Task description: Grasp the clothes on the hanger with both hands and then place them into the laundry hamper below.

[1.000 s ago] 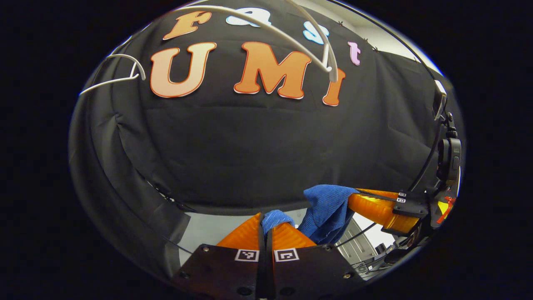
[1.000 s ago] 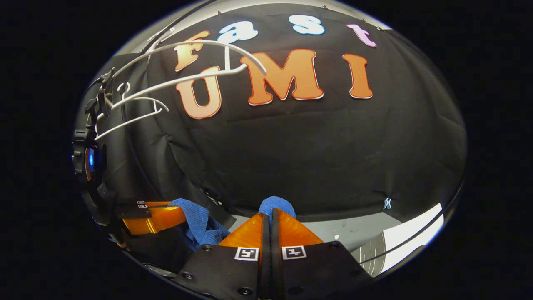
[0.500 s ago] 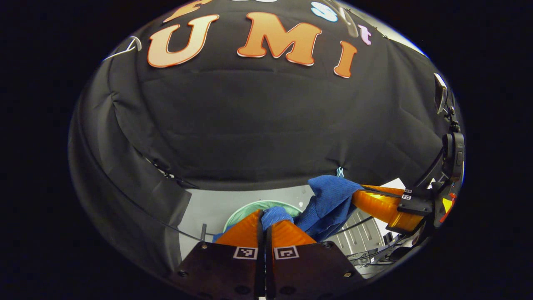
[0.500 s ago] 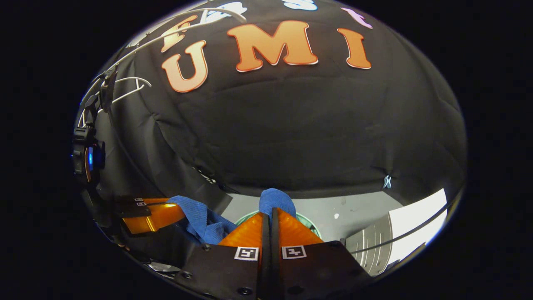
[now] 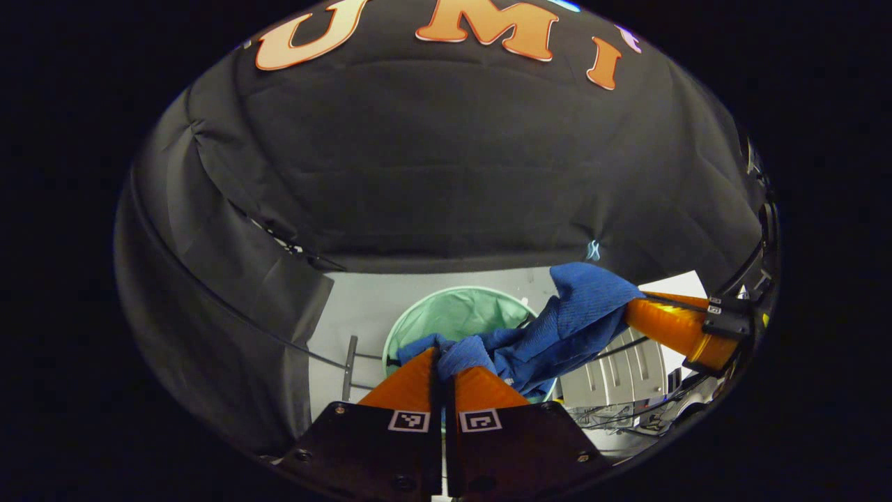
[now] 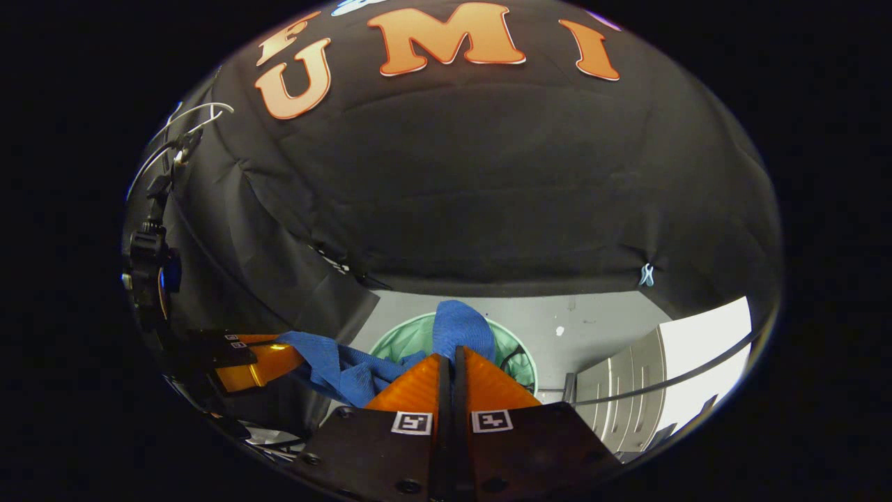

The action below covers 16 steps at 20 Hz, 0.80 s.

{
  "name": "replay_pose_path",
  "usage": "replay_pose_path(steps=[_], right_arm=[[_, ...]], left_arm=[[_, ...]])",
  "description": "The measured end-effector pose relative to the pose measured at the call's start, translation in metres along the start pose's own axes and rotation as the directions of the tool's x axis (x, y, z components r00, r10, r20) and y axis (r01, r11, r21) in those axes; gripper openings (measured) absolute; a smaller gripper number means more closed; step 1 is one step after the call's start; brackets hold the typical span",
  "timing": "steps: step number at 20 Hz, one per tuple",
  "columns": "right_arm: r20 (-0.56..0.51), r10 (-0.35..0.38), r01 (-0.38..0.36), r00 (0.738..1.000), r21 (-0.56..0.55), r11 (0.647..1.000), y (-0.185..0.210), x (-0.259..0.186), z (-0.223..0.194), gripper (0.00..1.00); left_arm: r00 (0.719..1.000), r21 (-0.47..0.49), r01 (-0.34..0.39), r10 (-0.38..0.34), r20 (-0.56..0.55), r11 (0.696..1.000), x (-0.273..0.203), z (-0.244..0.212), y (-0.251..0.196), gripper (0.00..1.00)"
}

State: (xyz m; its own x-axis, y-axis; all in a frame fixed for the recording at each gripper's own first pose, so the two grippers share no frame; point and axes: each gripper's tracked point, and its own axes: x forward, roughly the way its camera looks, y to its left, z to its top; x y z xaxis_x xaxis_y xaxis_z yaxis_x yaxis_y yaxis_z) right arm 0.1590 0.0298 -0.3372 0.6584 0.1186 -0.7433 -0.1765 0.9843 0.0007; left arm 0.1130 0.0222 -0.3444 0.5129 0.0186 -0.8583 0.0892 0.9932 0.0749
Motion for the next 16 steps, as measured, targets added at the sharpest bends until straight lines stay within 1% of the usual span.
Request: replay_pose_path(steps=[2, 4, 5, 6, 7, 8, 9, 10, 11, 12, 13, 14, 15, 16], right_arm=[[-0.048, -0.002, 0.002, 0.999, -0.005, 1.000, -0.003, 0.008, -0.017, 0.07], [-0.071, -0.016, 0.015, 0.997, -0.012, 1.000, -0.005, 0.013, -0.026, 0.07], [-0.083, -0.024, 0.023, 0.996, -0.014, 1.000, -0.007, 0.011, -0.030, 0.01], [-0.097, -0.031, 0.030, 0.995, -0.016, 0.999, -0.009, 0.012, -0.037, 0.08], [-0.112, -0.039, 0.038, 0.993, -0.015, 0.999, -0.011, 0.014, -0.042, 0.08], [-0.127, -0.032, 0.032, 0.991, -0.006, 0.999, -0.010, 0.012, -0.047, 0.08], [-0.122, -0.027, 0.028, 0.992, 0.005, 1.000, -0.007, 0.012, -0.046, 0.08], [-0.113, -0.029, 0.030, 0.993, 0.012, 0.999, -0.007, 0.011, -0.042, 0.12], [-0.104, -0.040, 0.041, 0.994, 0.010, 0.999, -0.010, 0.008, -0.039, 0.05], [-0.093, -0.049, 0.050, 0.994, 0.011, 0.999, -0.011, 0.005, -0.035, 0.26], [-0.085, -0.058, 0.059, 0.995, 0.014, 0.998, -0.012, 0.003, -0.036, 0.40], [-0.075, -0.061, 0.062, 0.995, 0.021, 0.998, -0.012, -0.002, -0.033, 0.48], [-0.067, -0.059, 0.062, 0.996, 0.032, 0.998, -0.013, -0.004, -0.032, 0.58], [-0.060, -0.059, 0.062, 0.996, 0.043, 0.997, -0.013, -0.008, -0.030, 0.69]], left_arm=[[0.999, -0.010, 0.004, -0.004, -0.033, 1.000, 0.003, -0.011, 0.000, 0.05], [0.998, -0.019, 0.009, -0.010, -0.061, 1.000, 0.007, -0.020, -0.001, 0.07], [0.998, -0.023, 0.009, -0.010, -0.069, 1.000, 0.006, -0.026, -0.001, 0.08], [0.998, -0.026, -0.002, 0.000, -0.066, 1.000, 0.005, -0.028, 0.001, 0.08], [0.999, -0.031, -0.008, 0.006, -0.053, 0.999, 0.001, -0.025, 0.002, 0.10], [0.999, -0.042, 0.004, -0.006, -0.042, 0.999, -0.003, -0.019, 0.000, 0.32], [1.000, -0.050, 0.001, -0.002, -0.028, 0.999, -0.006, -0.016, 0.000, 0.54], [1.000, -0.062, 0.010, -0.011, -0.014, 0.998, -0.007, -0.013, -0.001, 0.76], [1.000, -0.072, 0.009, -0.009, -0.003, 0.997, -0.014, -0.009, -0.001, 0.76], [1.000, -0.078, 0.010, -0.009, 0.008, 0.997, -0.013, -0.005, -0.001, 0.77], [1.000, -0.082, 0.012, -0.011, 0.019, 0.997, -0.020, -0.002, 0.000, 0.72], [1.000, -0.083, 0.012, -0.009, 0.030, 0.996, -0.025, 0.001, -0.001, 0.73], [0.999, -0.081, 0.009, -0.006, 0.041, 0.997, -0.031, 0.002, 0.000, 0.74], [0.999, -0.077, -0.002, 0.005, 0.050, 0.997, -0.034, 0.004, 0.002, 0.80]])
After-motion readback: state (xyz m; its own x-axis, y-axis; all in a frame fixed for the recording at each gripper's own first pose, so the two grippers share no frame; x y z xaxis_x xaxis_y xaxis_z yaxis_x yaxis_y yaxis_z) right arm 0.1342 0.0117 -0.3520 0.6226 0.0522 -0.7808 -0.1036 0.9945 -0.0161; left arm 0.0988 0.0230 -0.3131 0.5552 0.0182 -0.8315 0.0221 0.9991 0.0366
